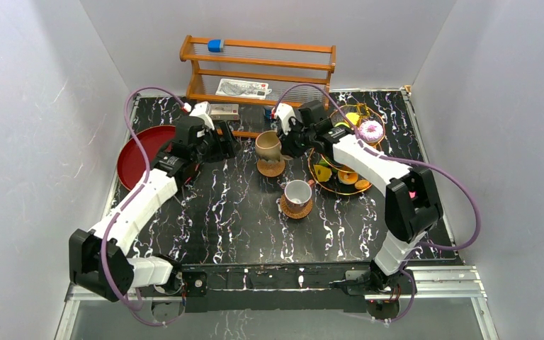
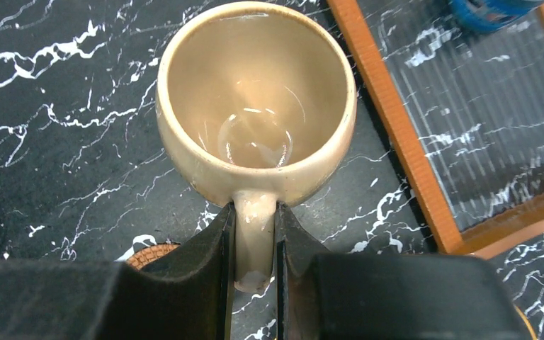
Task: Serve the afternoon tea
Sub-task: Place the cup on the coaster.
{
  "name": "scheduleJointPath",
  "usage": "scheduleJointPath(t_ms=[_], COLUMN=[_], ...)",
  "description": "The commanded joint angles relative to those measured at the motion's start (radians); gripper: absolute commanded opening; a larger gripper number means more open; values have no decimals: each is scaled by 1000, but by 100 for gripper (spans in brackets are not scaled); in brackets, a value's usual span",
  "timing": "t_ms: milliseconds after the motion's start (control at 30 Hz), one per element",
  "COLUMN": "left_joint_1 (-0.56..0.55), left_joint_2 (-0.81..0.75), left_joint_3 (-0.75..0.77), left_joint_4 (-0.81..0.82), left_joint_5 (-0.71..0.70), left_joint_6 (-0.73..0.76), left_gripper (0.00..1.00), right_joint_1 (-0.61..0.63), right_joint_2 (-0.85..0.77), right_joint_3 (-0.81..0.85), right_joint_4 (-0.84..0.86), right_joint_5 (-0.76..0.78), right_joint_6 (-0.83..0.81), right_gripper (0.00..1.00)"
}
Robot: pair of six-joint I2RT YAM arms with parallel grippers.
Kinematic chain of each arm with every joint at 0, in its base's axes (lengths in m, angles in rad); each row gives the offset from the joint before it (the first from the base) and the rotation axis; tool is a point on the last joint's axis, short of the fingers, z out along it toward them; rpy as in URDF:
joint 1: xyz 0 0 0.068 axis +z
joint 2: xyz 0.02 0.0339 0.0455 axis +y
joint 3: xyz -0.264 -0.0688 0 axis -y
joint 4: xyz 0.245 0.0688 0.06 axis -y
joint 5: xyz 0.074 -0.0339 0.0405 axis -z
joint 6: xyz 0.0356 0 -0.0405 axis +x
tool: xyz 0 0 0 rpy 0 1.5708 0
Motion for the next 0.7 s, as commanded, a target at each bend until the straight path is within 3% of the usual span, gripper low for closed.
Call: scheduleJointPath(t_ms=[0,100,167,200,367,667], left_joint_1=[0,0,0,-1,-1,-10], left_joint_2=[-102,-159,-208,-232,-324,-353], left_joint_3=[-12,-52,-101,-132,-240,-239], left_joint_4=[-46,-65,-48,-34,19,-4], left_joint_5=[55,18,-23,-28,-115,-162], left_joint_6=[191,272,294,302,334,339], left_gripper=[71,73,88,90,91,91], right_joint_1=[2,7,10,10,11,12], right_joint_2=[-16,-6,2,9,47,66], right_joint_3=[-9,-41,-51,-53,-38,-90], right_joint_4=[211,252,272,277,282,374], right_joint_5=[-63,-74,-70,-66,-58,-72], right_joint_6=[4,-7,-18,-25,-36,-44], right_gripper=[0,0,0,0,0,0])
